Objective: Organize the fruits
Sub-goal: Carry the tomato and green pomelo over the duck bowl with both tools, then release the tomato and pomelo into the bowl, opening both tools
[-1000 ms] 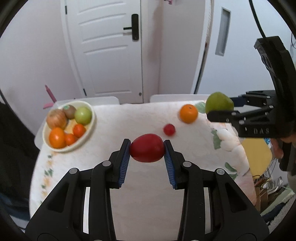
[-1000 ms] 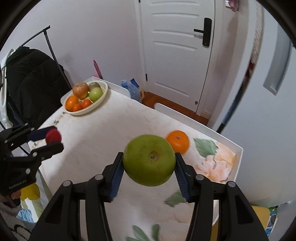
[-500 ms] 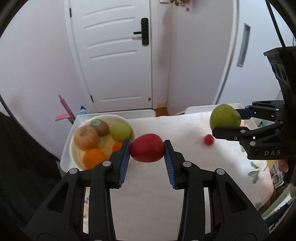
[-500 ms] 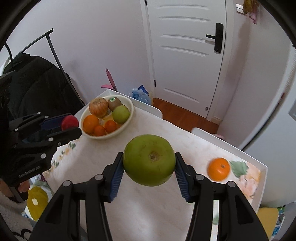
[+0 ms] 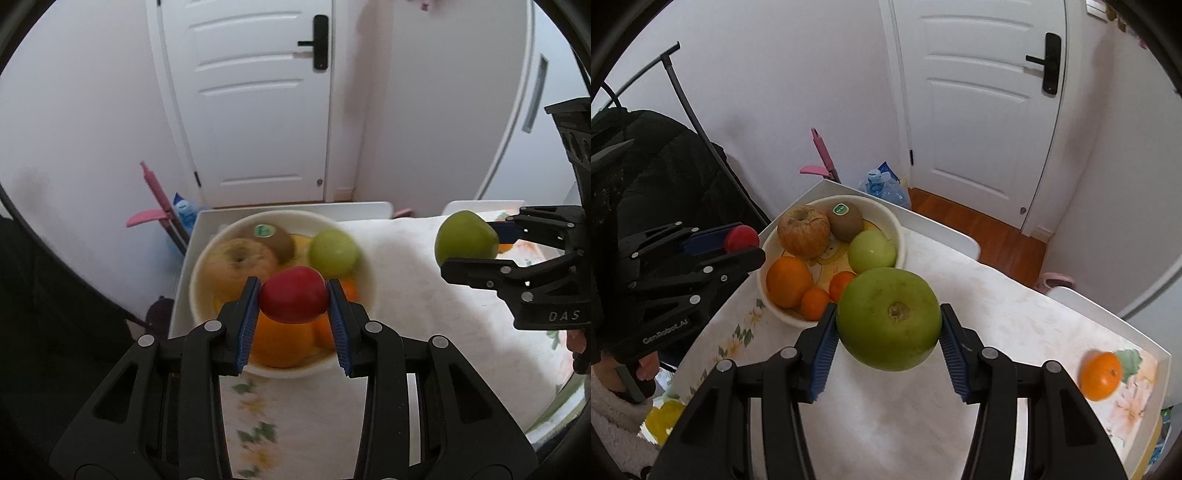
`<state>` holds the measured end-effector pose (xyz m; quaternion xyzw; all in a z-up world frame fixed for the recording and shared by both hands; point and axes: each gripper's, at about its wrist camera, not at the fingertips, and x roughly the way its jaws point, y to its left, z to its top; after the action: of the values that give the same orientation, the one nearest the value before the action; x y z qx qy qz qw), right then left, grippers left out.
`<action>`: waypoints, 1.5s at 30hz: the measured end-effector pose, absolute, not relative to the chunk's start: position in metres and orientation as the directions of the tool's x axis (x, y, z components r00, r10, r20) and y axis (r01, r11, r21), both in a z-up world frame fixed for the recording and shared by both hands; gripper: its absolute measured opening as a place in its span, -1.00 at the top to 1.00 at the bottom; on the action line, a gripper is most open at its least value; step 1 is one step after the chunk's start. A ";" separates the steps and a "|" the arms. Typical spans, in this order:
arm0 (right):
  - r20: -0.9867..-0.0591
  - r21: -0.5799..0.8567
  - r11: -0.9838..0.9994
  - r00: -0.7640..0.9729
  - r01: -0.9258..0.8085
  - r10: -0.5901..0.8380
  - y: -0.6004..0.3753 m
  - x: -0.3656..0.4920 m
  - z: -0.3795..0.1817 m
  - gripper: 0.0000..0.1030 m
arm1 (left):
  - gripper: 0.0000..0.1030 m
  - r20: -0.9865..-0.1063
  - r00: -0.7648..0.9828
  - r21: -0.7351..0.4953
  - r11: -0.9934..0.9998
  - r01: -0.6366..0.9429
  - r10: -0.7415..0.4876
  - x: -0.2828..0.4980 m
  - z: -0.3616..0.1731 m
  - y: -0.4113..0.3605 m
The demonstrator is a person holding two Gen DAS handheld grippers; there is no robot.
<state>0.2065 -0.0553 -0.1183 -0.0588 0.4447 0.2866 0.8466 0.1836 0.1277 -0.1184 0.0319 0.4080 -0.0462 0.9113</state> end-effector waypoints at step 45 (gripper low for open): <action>-0.783 0.155 0.758 0.389 -0.634 0.485 0.015 0.228 -0.117 0.05 | -1.00 -0.740 0.672 0.029 1.000 -0.006 0.025 0.156 -0.118 0.183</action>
<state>0.2284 0.0150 -0.1171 -0.0848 0.4379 0.3373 0.8290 0.1562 0.1830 -0.1179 0.0119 0.4051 0.0086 0.9141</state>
